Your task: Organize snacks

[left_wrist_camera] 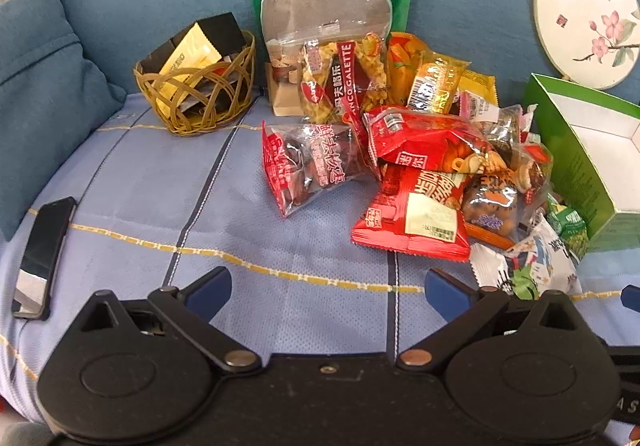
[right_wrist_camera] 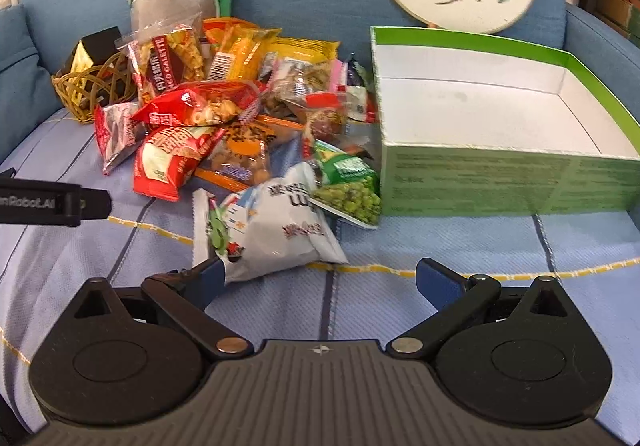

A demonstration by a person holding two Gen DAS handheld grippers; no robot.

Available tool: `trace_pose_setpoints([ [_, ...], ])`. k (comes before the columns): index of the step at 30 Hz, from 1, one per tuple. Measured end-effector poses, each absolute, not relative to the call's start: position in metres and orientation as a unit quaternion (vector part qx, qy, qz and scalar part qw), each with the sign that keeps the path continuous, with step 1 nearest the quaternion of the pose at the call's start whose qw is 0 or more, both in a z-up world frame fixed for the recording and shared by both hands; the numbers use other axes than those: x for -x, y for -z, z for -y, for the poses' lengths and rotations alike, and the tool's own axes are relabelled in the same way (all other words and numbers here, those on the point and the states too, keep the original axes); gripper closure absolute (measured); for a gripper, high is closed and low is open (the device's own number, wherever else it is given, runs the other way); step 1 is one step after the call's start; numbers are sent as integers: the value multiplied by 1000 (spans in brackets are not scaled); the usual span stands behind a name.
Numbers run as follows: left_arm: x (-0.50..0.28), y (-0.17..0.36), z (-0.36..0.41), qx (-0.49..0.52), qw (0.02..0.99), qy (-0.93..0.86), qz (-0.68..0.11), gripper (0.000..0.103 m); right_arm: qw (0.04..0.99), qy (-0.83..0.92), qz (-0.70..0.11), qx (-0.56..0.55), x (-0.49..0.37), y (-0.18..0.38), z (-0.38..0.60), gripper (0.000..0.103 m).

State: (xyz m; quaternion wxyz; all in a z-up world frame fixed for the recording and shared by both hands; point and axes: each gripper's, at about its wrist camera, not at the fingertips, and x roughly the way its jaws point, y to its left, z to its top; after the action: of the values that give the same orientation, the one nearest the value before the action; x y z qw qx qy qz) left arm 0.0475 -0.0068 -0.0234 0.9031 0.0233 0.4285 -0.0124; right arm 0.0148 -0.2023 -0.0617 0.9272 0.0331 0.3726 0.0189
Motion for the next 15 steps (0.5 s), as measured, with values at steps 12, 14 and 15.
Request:
trace_pose_setpoints([
  [12, -37, 17, 4, -7, 905, 12, -425, 0, 939, -51, -339, -25, -5, 49, 191, 0],
  [14, -31, 9, 5, -6, 909, 8, -416, 0, 941, -67, -332, -19, 2, 47, 190, 0],
  [15, -28, 5, 5, -5, 912, 10, -411, 0, 939, -76, -334, -13, 5, 45, 190, 0],
])
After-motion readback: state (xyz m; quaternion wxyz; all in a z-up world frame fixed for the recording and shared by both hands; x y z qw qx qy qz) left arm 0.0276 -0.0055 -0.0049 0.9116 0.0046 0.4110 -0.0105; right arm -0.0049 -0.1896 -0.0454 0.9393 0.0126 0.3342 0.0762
